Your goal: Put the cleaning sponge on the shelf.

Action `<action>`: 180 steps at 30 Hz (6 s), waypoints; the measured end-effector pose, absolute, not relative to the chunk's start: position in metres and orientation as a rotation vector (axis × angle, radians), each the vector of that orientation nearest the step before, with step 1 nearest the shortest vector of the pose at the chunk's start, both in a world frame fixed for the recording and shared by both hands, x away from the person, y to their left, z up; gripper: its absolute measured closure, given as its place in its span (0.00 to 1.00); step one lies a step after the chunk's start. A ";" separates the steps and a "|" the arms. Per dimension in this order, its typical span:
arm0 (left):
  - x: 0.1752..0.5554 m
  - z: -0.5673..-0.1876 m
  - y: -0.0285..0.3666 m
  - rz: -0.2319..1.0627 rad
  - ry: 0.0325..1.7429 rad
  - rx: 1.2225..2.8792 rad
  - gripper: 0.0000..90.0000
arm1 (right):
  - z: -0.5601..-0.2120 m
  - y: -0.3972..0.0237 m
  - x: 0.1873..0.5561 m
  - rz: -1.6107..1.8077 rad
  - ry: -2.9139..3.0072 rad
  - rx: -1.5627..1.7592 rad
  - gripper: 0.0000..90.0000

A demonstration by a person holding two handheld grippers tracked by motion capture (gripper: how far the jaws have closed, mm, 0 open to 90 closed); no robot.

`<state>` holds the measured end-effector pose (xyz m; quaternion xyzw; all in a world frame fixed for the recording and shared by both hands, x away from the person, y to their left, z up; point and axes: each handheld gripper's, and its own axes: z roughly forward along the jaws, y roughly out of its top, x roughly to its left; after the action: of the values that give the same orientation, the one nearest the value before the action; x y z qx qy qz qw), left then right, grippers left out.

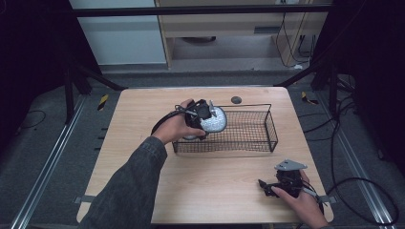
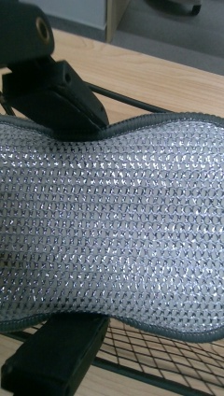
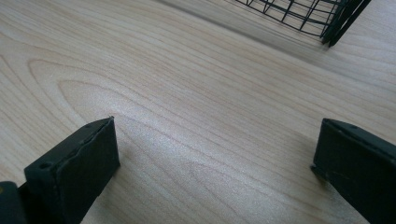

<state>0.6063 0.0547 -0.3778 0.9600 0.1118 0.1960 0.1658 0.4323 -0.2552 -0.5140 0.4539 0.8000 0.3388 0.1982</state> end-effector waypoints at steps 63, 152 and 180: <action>0.529 -0.375 0.037 0.548 0.388 2.545 0.04 | -0.514 -0.255 0.432 0.950 2.238 1.273 0.00; 0.474 -0.472 0.205 0.579 0.969 2.307 0.06 | -0.514 -0.255 0.431 0.951 2.237 1.275 0.00; 0.525 -0.500 0.263 0.613 1.236 2.153 0.04 | -0.514 -0.255 0.432 0.950 2.240 1.269 0.00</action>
<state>0.5253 0.2626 -0.4999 0.8063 0.4628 0.2294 0.2883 0.4320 -0.2552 -0.5140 0.4533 0.8002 0.3395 0.1973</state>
